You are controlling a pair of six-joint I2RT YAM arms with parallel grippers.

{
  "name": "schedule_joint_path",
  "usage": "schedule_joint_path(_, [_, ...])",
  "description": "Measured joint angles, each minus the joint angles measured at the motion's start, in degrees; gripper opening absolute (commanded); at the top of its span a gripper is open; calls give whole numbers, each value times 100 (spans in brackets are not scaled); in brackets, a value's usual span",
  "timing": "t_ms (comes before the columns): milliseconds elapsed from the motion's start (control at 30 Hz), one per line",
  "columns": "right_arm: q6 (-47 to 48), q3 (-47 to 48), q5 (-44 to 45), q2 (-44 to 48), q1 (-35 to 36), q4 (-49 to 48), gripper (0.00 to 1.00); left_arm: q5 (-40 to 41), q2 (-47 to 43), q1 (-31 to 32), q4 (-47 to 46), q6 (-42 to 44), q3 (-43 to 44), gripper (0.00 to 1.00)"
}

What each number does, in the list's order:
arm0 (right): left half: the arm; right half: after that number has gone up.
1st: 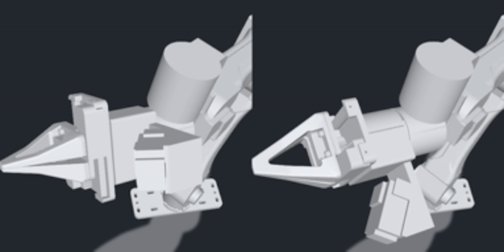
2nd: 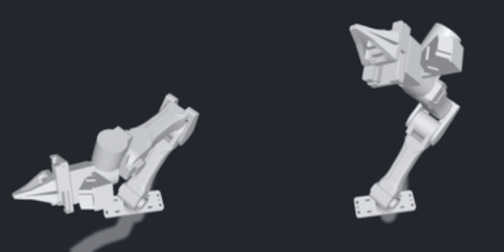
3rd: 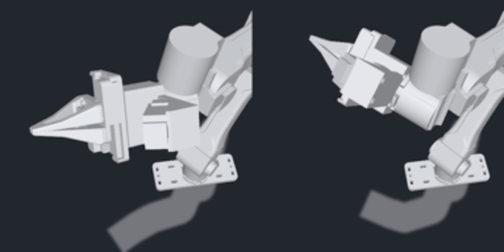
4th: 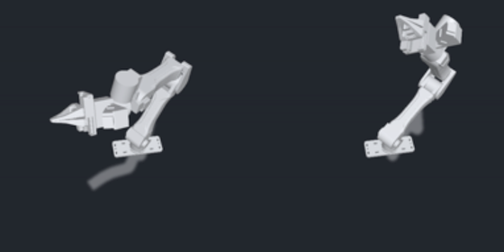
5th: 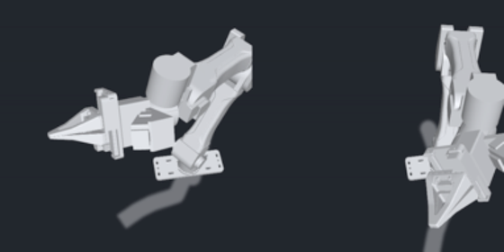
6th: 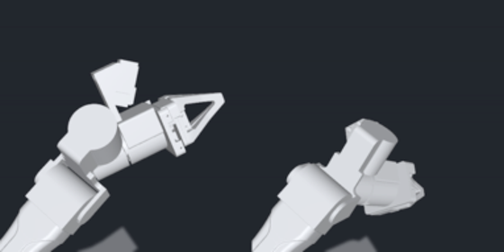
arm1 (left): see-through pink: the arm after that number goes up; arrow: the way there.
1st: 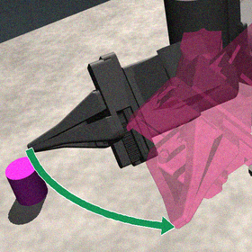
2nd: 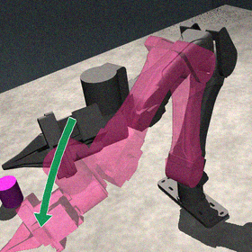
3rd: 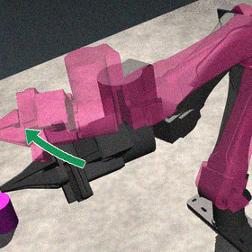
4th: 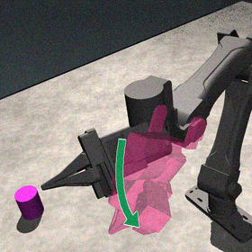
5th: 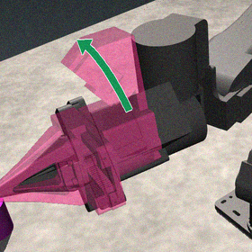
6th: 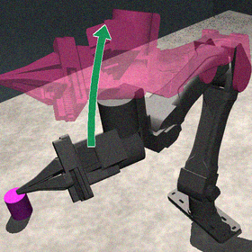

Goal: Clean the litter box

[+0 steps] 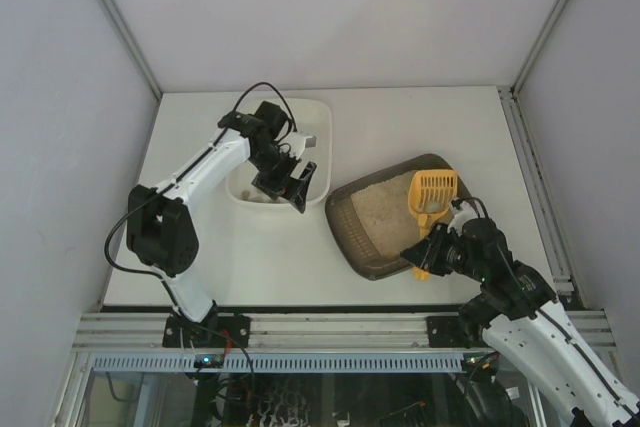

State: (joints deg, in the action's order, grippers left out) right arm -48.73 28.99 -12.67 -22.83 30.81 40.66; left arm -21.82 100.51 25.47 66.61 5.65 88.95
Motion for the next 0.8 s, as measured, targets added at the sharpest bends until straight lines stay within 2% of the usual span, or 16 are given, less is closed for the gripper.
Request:
schedule_joint_path(200, [243,529,-11,-457,79,861,0,2,-2,0,0,0,-2,100])
schedule_joint_path(333, [448,1368,518,-911,334,1532,0,4,-2,-9,0,0,-4,100])
schedule_joint_path(533, [527,1882,1145,-1073,640,1969,0,9,-2,-17,-7,-2,-13,100])
schedule_joint_path(667, [551,1674,1058,-1043,881,1687,0,17,-2,-17,-7,-2,-13,100])
schedule_joint_path(800, [258,708,444,-101,868,664,0,15,-2,-17,-7,-2,-13,100])
